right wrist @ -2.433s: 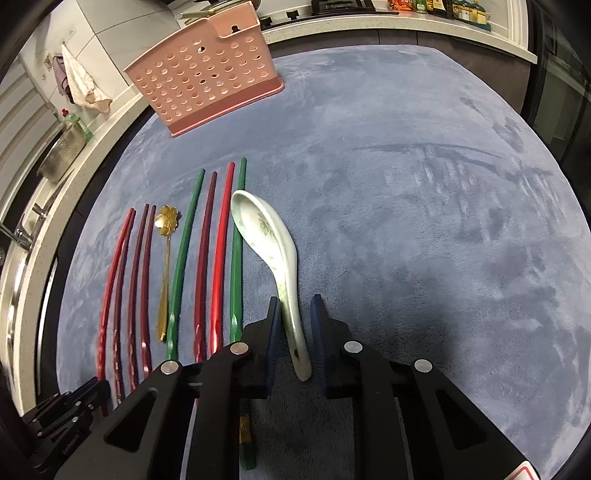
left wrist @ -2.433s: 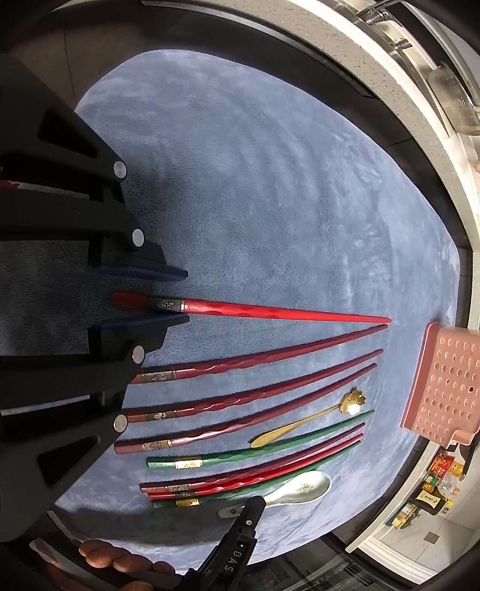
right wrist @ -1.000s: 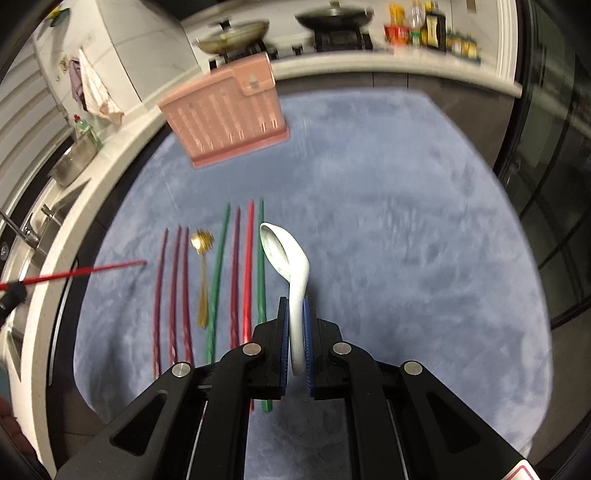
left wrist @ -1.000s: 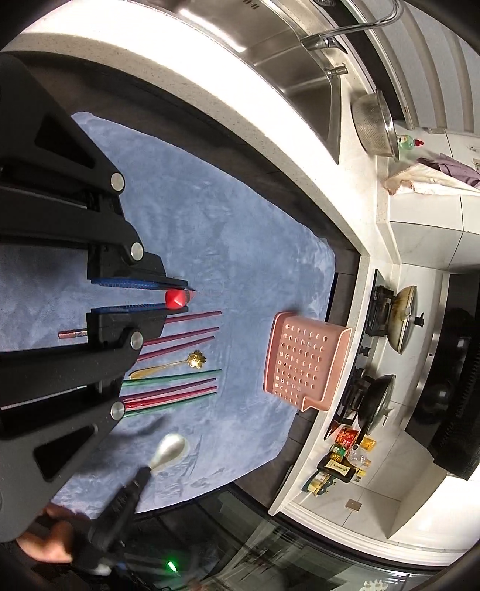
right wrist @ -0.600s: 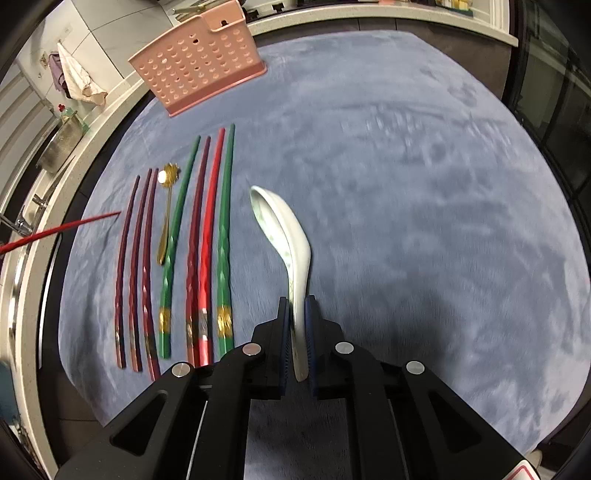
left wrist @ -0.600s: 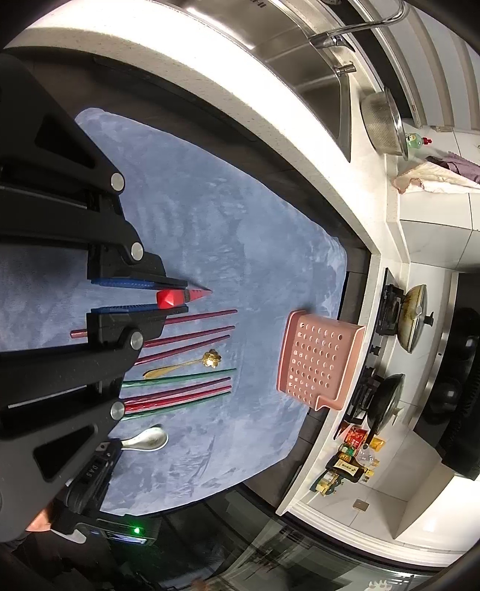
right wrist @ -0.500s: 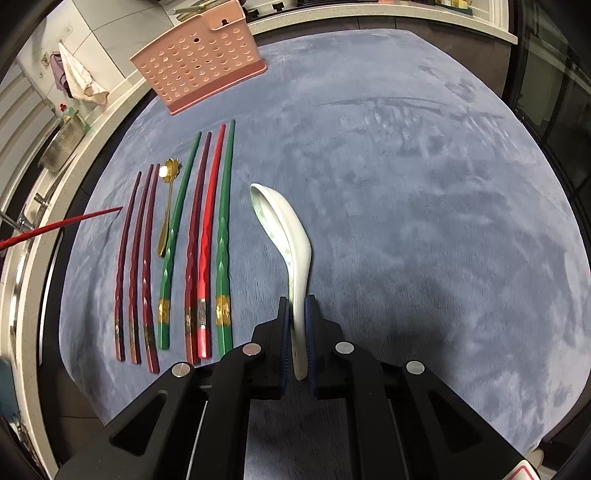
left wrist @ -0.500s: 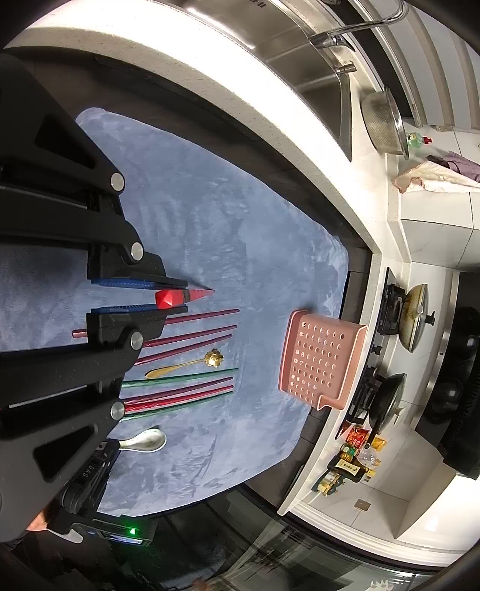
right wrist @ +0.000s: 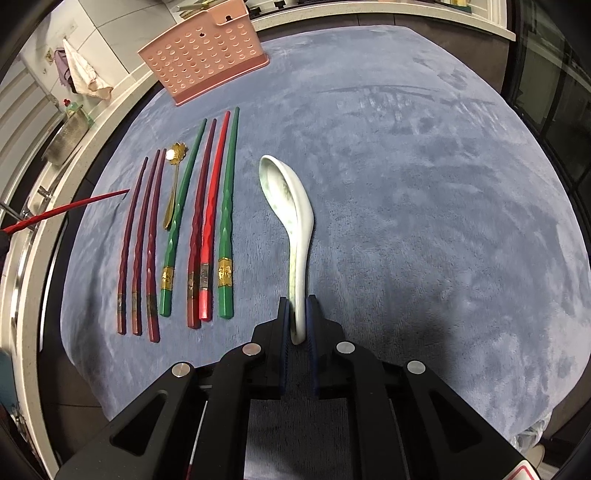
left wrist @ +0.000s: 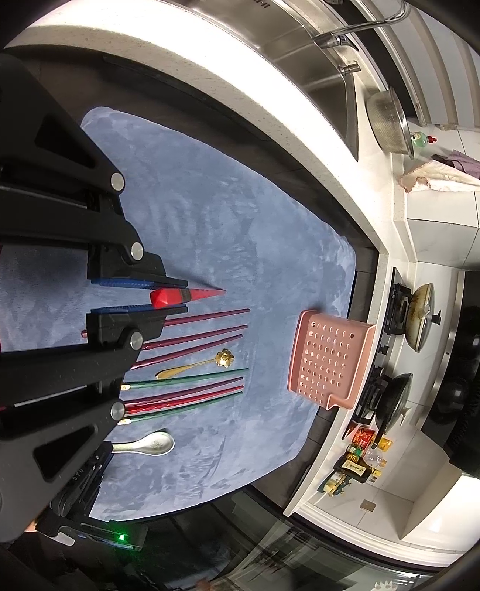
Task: Organize utensils
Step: 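Lift the red chopstick with the left tool while the right tool lifts the white spoon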
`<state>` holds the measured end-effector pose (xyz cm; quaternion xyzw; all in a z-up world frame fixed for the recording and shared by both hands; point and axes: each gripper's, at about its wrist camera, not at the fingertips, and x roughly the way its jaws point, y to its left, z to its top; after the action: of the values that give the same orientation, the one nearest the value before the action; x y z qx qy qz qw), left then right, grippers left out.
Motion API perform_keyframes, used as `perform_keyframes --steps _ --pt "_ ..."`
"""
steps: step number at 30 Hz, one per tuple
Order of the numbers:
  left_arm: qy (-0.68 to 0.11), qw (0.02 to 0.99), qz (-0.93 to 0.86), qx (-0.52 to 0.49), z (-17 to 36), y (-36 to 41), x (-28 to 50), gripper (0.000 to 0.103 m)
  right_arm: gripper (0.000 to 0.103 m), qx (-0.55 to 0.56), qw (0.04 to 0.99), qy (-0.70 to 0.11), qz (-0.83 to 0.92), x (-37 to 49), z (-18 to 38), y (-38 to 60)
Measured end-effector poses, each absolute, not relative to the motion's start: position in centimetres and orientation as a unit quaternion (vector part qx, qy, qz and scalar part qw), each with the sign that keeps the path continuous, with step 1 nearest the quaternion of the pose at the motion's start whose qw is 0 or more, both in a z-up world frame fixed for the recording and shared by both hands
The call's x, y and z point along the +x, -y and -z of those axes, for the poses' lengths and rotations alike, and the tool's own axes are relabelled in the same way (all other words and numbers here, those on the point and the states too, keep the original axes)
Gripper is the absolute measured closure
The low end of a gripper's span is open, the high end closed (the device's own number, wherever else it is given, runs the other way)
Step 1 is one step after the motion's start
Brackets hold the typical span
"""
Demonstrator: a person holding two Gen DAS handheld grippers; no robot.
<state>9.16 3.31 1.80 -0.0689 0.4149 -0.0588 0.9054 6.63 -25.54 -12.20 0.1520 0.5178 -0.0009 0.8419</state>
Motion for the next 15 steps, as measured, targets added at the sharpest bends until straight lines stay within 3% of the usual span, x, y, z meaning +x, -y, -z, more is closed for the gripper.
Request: perform_keyframes --steps 15 --pt "-0.360 0.929 0.060 -0.061 -5.5 -3.6 11.0 0.096 0.096 0.107 0.891 -0.440 0.015 9.3 3.4 25.8"
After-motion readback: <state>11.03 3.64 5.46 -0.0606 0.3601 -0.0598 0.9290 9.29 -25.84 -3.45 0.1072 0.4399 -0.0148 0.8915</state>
